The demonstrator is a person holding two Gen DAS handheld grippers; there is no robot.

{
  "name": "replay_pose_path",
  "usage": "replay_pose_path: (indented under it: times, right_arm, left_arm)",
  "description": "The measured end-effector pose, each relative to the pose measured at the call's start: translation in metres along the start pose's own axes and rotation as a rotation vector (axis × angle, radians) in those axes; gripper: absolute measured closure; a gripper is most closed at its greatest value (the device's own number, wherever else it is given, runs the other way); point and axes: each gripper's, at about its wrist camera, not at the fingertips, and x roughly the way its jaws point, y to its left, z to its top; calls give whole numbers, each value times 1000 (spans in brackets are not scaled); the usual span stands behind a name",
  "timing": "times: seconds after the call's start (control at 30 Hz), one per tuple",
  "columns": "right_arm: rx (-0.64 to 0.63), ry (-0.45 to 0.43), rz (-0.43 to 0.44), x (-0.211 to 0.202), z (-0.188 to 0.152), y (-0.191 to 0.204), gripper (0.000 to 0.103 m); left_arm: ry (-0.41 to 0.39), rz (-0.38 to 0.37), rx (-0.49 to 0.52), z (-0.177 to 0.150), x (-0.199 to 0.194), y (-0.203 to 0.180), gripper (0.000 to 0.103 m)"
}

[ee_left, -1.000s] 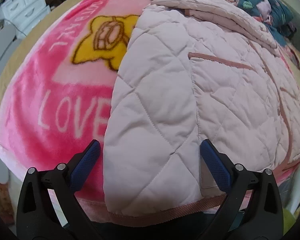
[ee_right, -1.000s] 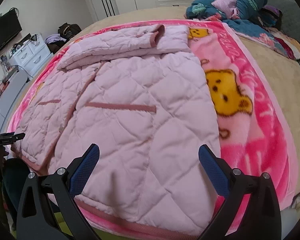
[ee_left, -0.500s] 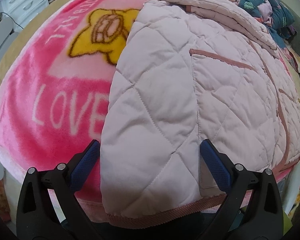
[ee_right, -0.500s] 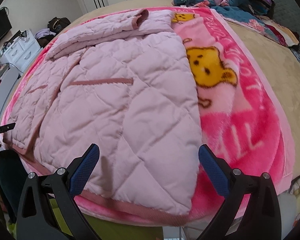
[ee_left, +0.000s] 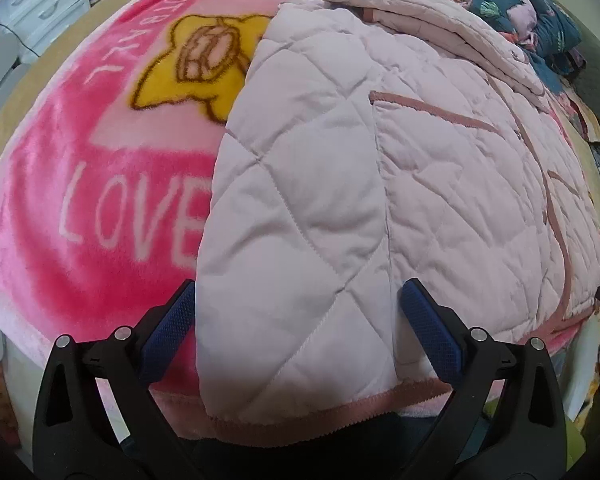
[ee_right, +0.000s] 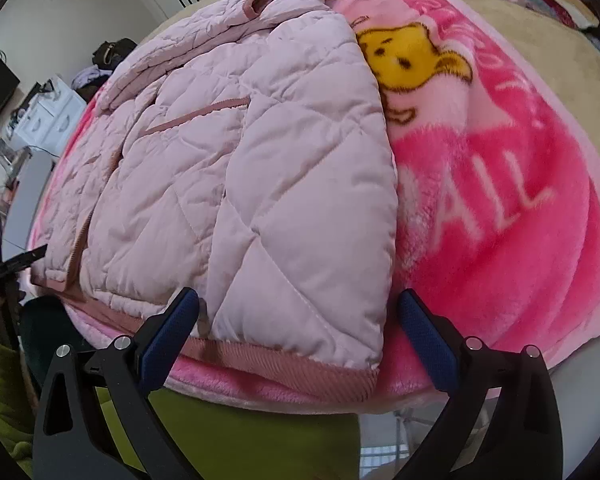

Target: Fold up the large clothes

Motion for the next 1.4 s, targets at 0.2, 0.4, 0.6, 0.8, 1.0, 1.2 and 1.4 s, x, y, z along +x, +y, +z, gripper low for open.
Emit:
replay_pose_path:
  times: [0.2, 0.4, 0.6, 0.8, 1.0, 1.2, 1.4]
  right_arm:
    - [49, -7, 112, 0, -6, -10, 20]
    - [48, -50, 254, -11, -2, -8, 79]
    - [20, -167, 355, -38, 15, -1, 88]
    - [-17, -251, 380, -54, 37, 5, 89]
    - [-41, -280, 365, -53, 46, 12, 89]
    - [-42, -299, 360, -52, 51, 12, 89]
    - [-38, -323, 362, -55, 53, 12, 89]
  left_arm:
    - [20, -30, -7, -5, -1, 4, 9]
    - [44, -70, -33, -7, 1, 11, 9]
    - [68, -112, -65, -5, 5, 19, 9]
    - [73, -109, -5, -6, 4, 10, 14]
    - [42, -88, 74, -8, -3, -12, 45]
    - [-45, -85, 114, -4, -19, -29, 82]
    - [-153, -153, 84, 11, -48, -29, 88]
